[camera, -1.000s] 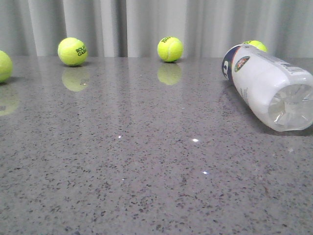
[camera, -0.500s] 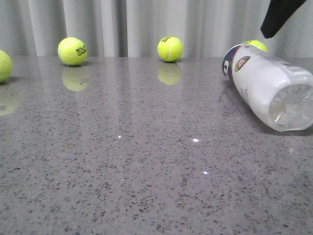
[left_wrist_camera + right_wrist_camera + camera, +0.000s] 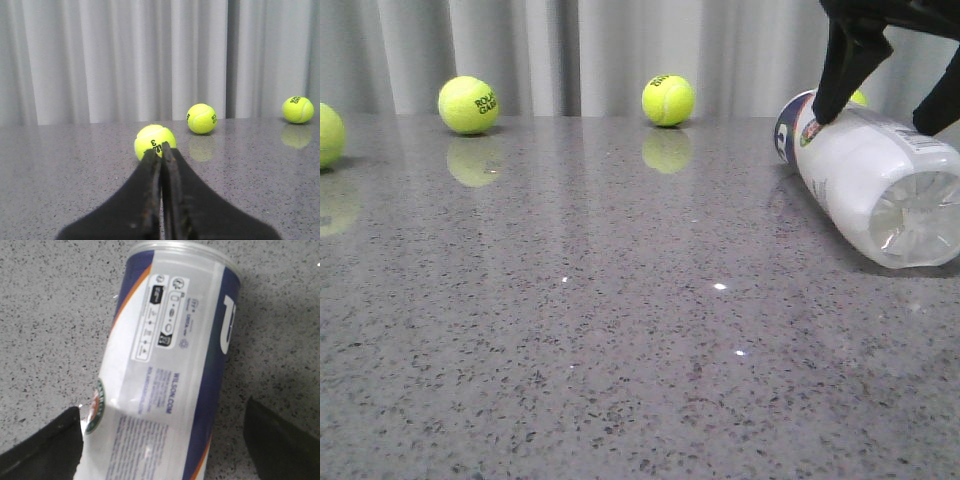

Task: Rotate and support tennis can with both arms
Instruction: 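Lower the right gripper onto the lying Wilson can and grasp it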

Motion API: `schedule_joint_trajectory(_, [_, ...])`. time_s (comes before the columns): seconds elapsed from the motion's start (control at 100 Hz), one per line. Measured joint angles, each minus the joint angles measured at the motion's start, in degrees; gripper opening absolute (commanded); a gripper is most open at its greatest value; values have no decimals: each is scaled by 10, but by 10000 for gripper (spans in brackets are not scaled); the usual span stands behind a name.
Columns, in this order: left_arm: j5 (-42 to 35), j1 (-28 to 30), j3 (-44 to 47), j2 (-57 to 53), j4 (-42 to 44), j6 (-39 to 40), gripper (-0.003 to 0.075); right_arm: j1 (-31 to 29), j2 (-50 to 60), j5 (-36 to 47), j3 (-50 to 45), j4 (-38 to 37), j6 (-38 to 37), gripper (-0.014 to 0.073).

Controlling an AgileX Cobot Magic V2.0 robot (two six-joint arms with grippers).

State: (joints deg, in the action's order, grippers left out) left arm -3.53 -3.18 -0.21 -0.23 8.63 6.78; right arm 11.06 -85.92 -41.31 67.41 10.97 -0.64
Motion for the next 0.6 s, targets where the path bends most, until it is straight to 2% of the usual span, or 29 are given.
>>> schedule_joint_trajectory(0.42, [0, 0, 0, 0, 0, 0, -21, 16, -45, 13, 2, 4, 0, 633])
schedule_joint_trajectory(0.49, [0, 0, 0, 0, 0, 0, -21, 17, -47, 13, 2, 4, 0, 579])
schedule_joint_trajectory(0.6, [0, 0, 0, 0, 0, 0, -21, 18, -47, 13, 2, 4, 0, 421])
